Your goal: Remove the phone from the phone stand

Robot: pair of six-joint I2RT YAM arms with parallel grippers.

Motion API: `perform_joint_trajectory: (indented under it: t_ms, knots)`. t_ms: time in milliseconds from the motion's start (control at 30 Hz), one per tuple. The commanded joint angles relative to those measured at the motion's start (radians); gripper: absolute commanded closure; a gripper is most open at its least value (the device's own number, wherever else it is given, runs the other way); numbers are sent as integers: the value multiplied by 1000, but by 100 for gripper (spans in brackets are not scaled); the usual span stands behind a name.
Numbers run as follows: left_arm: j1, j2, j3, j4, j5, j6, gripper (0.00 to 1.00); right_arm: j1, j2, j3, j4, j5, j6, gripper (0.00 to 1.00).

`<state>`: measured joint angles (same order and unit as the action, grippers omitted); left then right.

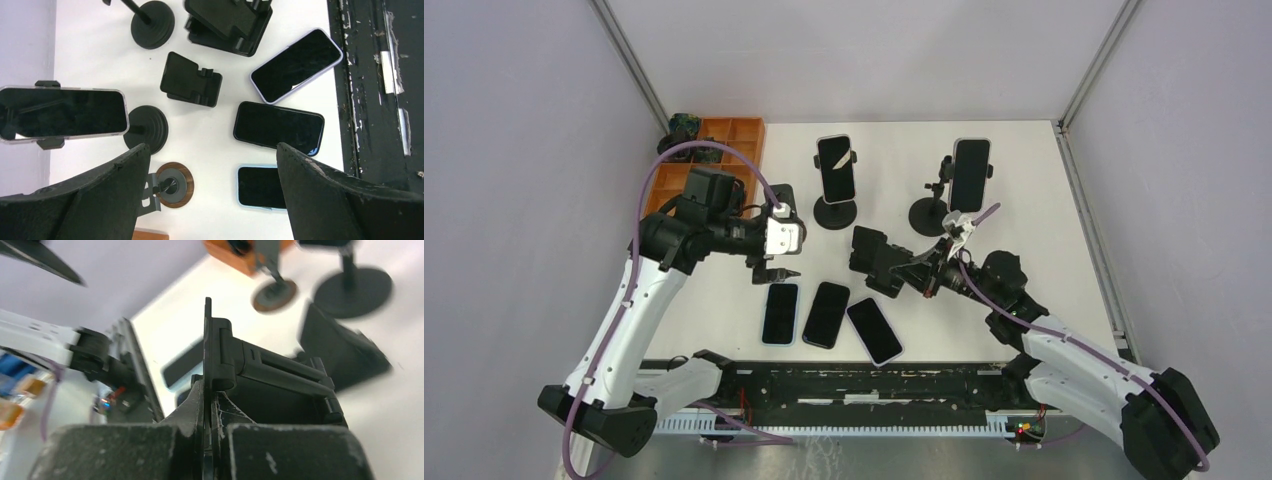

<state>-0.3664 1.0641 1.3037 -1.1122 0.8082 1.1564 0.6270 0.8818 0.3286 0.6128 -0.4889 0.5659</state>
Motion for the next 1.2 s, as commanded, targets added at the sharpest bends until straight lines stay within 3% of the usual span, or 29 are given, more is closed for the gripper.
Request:
perform_joint_trajectory:
  t_ms: [0, 233, 367, 600, 633, 767, 967, 1167]
  knots:
    - [-2, 6, 52, 73, -36, -148, 0, -70, -2, -58, -136, 14, -156, 100]
    - [-1, 4, 58, 89, -57, -201, 0, -185, 82, -170, 16, 79, -225, 100]
    - [-2, 22, 45, 138, -71, -303, 0, -206, 166, -212, 191, 82, -244, 100]
    - [-1, 54, 32, 229, -139, -444, 0, -241, 292, -209, 310, 47, -248, 99]
    - [-2, 60, 33, 245, -152, -471, 0, -243, 296, -212, 312, 45, -242, 96]
    - [0, 101, 46, 288, -187, -565, 0, -244, 258, -206, 215, 63, -217, 66]
    - [1, 203, 71, 375, -280, -672, 0, -243, 56, -195, 37, 154, -197, 27]
    - [25, 269, 115, 410, -296, -738, 0, -209, -132, -79, -214, 153, -221, 14]
